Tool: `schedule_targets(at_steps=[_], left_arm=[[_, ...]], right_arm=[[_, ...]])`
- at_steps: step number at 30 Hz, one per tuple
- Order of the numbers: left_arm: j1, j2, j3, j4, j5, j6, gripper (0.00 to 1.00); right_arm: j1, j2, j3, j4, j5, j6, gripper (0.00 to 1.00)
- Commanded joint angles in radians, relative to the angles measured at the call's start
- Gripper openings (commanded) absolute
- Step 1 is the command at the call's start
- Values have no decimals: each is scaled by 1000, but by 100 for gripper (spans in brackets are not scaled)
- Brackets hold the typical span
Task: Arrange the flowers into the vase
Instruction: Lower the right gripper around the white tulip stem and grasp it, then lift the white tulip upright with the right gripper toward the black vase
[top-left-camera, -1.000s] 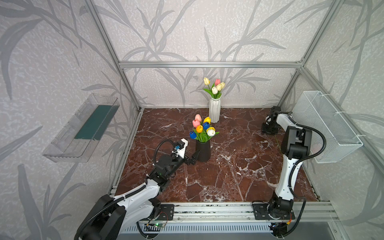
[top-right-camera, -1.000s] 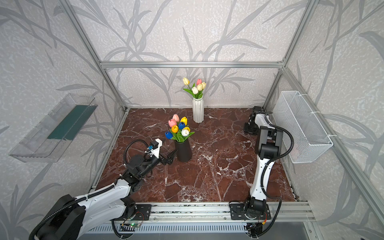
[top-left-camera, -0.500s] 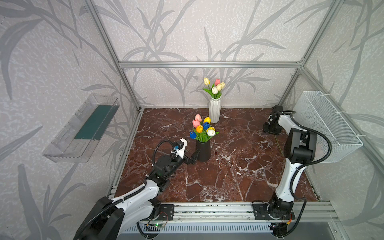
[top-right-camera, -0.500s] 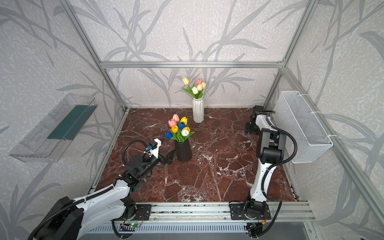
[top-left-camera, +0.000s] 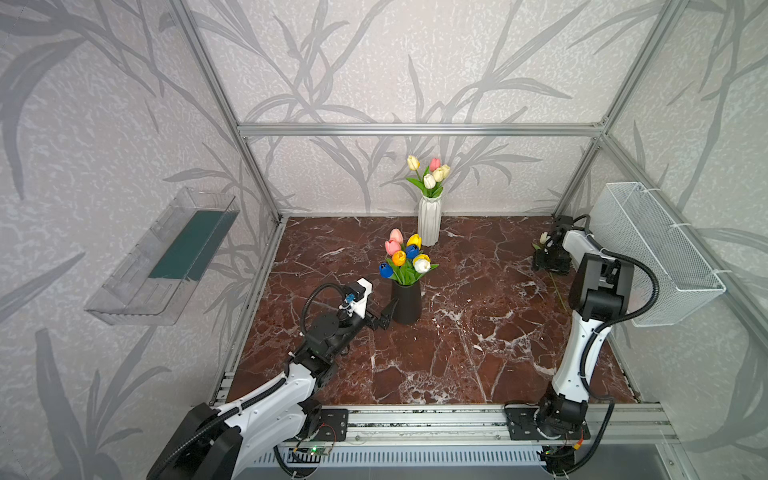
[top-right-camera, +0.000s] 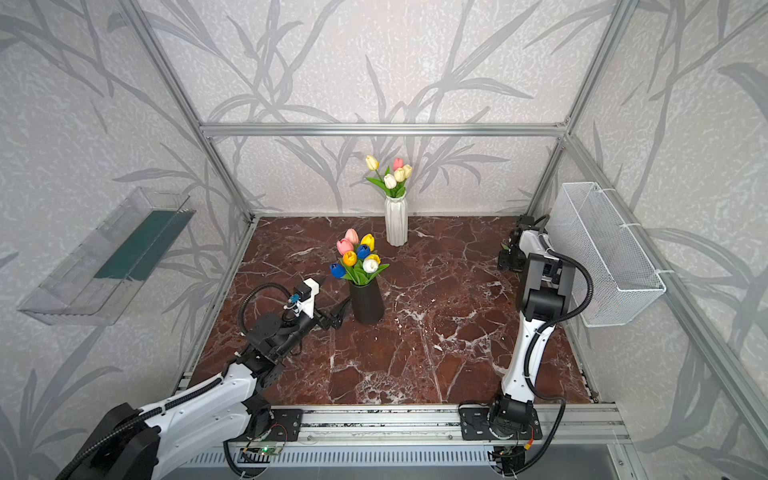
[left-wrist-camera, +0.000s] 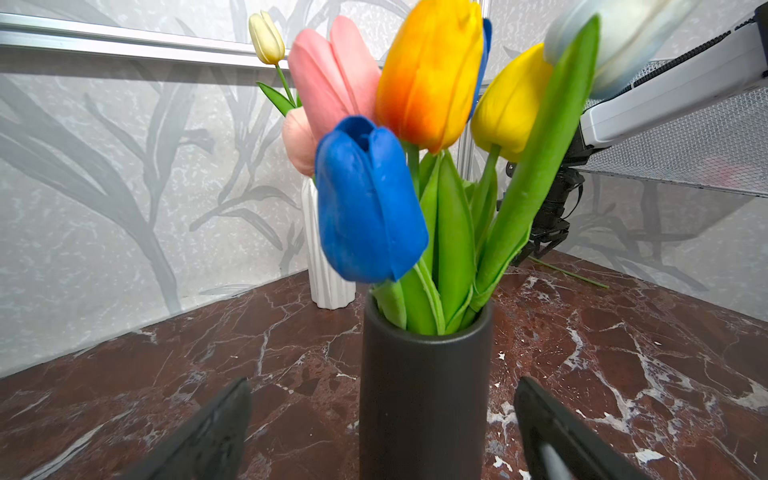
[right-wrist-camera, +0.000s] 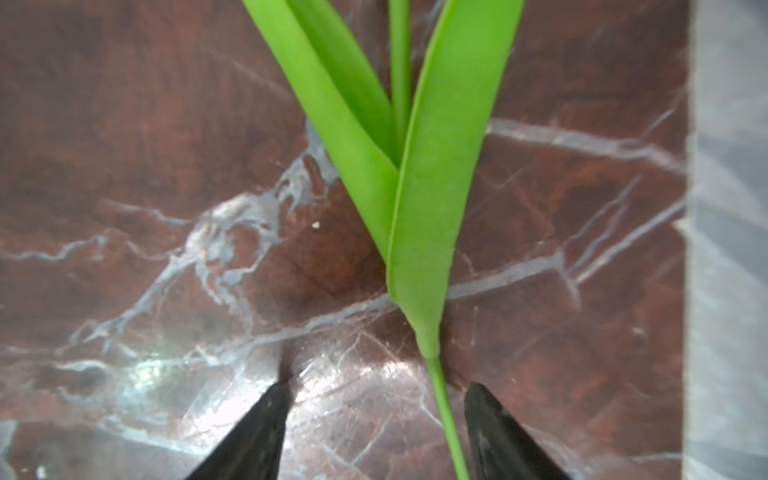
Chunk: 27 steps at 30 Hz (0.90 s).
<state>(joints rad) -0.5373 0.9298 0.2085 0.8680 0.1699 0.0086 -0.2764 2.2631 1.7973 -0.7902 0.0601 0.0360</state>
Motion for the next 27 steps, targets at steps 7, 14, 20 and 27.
schedule_targets(at_steps=[7,14,20,27], left_arm=[[4,-44,-18,-24,-10,13,98],[4,-36,-6,-19,-1,11,99],[4,-26,5,-7,8,3,98],[3,-18,20,-25,19,-12,98]], right_arm=[[-11,-32,-61,-6,-172,10,54],[81,-133,-128,44,-236,-12,0],[178,-213,-220,99,-241,10,0],[269,-312,-327,160,-277,62,0]])
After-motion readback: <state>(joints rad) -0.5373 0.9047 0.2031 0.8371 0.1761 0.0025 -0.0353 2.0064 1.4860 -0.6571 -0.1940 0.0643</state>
